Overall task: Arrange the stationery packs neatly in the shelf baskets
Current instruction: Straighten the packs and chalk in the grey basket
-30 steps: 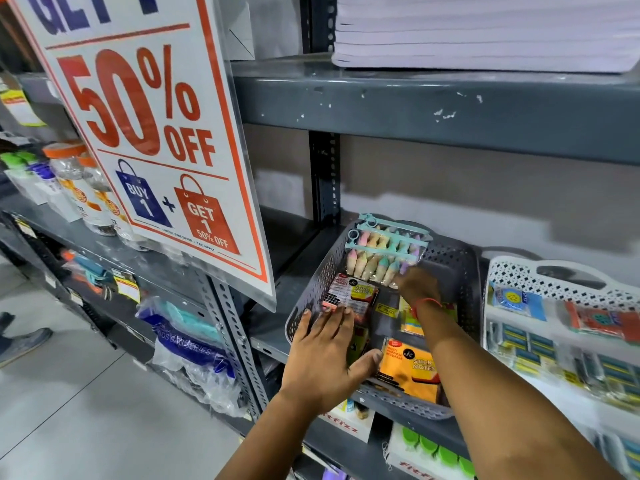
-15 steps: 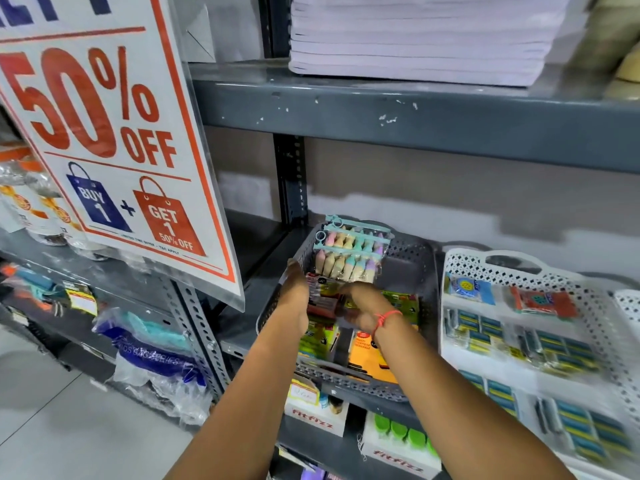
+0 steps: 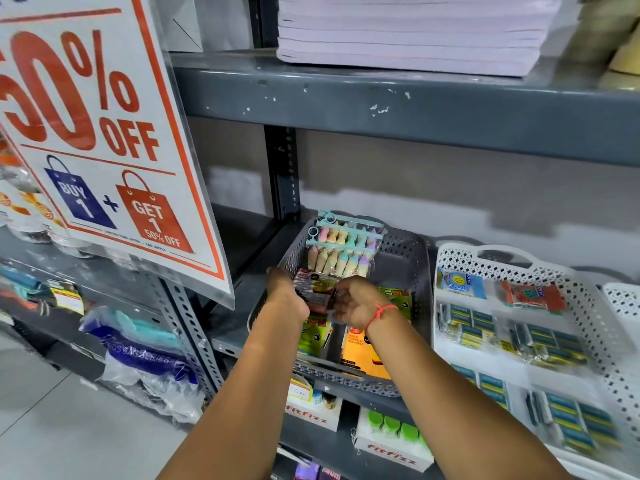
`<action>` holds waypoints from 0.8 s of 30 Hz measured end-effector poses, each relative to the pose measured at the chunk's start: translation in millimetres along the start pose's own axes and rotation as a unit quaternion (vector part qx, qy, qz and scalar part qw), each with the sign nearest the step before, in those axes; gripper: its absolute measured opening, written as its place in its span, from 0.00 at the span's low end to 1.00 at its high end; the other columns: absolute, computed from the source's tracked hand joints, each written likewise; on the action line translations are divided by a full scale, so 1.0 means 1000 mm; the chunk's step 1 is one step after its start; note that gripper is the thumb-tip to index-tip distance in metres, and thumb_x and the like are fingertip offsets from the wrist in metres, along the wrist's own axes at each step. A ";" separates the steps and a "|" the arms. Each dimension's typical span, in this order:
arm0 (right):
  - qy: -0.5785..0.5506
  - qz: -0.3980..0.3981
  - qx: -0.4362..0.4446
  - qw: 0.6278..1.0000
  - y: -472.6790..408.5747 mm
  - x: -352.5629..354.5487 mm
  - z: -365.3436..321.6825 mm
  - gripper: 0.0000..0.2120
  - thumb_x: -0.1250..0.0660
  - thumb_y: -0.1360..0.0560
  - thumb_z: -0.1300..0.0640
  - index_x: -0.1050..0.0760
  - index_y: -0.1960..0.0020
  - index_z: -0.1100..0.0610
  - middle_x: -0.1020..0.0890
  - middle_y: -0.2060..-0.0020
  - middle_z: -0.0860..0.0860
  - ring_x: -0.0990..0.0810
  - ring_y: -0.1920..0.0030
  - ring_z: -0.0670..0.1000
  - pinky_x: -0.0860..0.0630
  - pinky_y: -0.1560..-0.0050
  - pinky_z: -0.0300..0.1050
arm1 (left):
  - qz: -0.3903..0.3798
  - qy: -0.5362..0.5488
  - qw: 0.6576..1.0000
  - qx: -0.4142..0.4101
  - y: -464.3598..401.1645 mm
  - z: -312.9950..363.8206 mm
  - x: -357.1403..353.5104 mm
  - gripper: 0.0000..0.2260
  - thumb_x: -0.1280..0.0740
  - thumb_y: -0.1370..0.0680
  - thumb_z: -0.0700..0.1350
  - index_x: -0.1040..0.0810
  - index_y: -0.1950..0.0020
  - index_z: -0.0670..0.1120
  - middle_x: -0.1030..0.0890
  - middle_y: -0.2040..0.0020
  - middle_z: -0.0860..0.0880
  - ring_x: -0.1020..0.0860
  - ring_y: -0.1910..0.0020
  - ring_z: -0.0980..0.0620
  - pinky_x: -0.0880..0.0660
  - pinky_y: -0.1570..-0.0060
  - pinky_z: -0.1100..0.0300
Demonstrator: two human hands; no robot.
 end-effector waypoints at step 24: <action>0.174 0.197 0.179 0.948 0.009 0.038 -0.028 0.16 0.44 0.24 0.68 0.35 0.70 0.56 0.30 0.72 0.51 0.29 0.68 0.50 0.32 0.66 0.50 | -0.062 -0.106 0.992 0.007 -0.004 -0.031 -0.027 0.27 0.50 0.20 0.60 0.33 0.30 0.44 0.31 0.29 0.41 0.31 0.31 0.41 0.35 0.32 0.41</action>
Point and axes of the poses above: each hand's wrist, its own y-axis away from the middle knuckle, its own x-axis out of the back of the hand, z = x × y, the point moved 2 cm from there along -y, towards the middle knuckle
